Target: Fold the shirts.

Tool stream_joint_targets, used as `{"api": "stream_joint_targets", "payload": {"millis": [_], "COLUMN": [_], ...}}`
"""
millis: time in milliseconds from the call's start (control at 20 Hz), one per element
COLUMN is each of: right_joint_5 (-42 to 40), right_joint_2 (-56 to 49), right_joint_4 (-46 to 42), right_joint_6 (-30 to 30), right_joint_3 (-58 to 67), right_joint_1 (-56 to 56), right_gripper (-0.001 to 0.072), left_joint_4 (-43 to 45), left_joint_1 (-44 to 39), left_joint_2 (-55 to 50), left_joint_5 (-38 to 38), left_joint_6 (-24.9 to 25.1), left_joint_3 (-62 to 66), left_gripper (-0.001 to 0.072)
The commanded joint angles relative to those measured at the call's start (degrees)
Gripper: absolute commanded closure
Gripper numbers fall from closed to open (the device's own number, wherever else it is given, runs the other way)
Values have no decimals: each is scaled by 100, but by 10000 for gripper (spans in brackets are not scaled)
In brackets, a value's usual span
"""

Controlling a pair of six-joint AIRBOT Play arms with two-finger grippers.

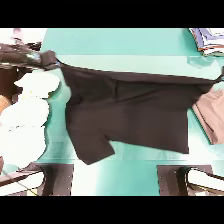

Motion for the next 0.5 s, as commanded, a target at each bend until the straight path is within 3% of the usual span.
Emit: {"api": "stream_joint_targets", "payload": {"millis": [0,150,300,450], "right_joint_5": [-640,-1058,-1108,-929], "right_joint_2": [-868,-1405,-1659,-1598], "right_joint_4": [205,815,868,671], "right_joint_6": [66,83,79,76], "right_joint_3": [-127,400,800,608], "right_joint_1": [13,22,164,363], "right_gripper": [697,697,697,698], "left_joint_4": [79,57,116,249], "left_joint_1": [-280,-271,-271,-133], "left_joint_2": [-1248,-1965,-2059,-2059], "left_joint_5": [1552,1738,1727,750], "left_joint_6": [149,153,275,354], "left_joint_3": [55,717,911,883], "left_gripper": [682,682,681,682]}}
